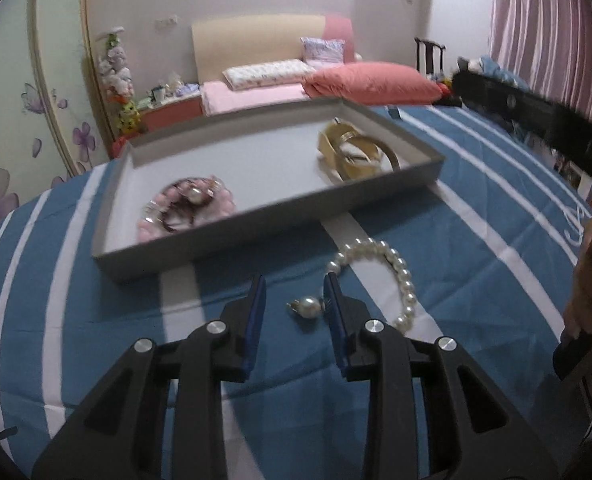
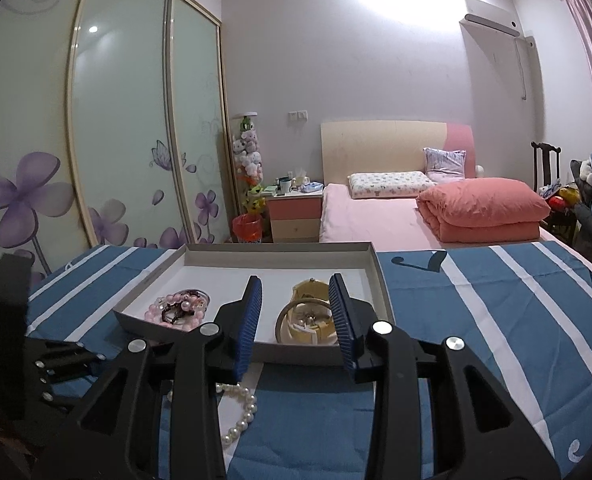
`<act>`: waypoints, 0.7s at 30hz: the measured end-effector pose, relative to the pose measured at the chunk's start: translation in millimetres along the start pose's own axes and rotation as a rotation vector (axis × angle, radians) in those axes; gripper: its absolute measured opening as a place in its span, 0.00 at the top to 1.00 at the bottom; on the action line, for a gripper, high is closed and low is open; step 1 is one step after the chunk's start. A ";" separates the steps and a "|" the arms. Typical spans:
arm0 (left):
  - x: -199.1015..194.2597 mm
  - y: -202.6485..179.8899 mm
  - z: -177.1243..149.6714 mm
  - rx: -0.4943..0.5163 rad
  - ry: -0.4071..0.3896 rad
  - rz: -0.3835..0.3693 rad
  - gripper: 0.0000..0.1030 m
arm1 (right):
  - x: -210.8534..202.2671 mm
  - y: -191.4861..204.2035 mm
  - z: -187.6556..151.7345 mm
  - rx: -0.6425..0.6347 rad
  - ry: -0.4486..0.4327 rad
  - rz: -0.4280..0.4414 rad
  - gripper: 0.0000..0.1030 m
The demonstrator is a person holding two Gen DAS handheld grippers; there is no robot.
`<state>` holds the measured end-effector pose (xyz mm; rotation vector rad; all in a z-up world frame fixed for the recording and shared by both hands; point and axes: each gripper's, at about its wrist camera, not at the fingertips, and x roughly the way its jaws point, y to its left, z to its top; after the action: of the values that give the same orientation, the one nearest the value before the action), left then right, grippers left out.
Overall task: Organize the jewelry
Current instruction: 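Grasp the second pearl stud with the left gripper while the right gripper grasps the pearl bracelet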
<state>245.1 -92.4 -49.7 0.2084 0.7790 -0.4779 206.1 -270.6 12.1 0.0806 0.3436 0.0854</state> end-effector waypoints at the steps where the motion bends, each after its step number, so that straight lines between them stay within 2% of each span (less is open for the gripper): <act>1: 2.3 0.3 0.4 -0.005 0.005 -0.003 0.71 | 1.5 -0.8 0.0 0.005 0.003 0.001 0.65; 4: 7.2 -2.2 0.2 0.000 0.030 0.000 0.72 | -1.3 -3.4 -4.8 0.014 0.007 0.002 0.65; 6: 10.0 -2.6 -0.2 0.006 0.051 0.004 0.77 | -0.6 -5.7 -6.0 0.019 0.011 0.002 0.65; 13: 8.5 -5.3 -0.8 0.024 0.053 0.022 0.89 | 0.6 -6.8 -8.2 0.029 0.020 0.000 0.65; 19: 4.9 -3.8 -3.9 0.030 0.056 0.028 0.89 | 0.0 -8.1 -9.2 0.030 0.022 0.000 0.65; 21: 4.8 -3.0 -5.5 0.035 0.063 0.035 0.86 | 0.0 -8.1 -9.4 0.029 0.021 0.001 0.65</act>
<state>243.2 -94.7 -57.1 0.2705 0.8278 -0.4536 203.5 -278.0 2.5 0.1091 0.3661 0.0827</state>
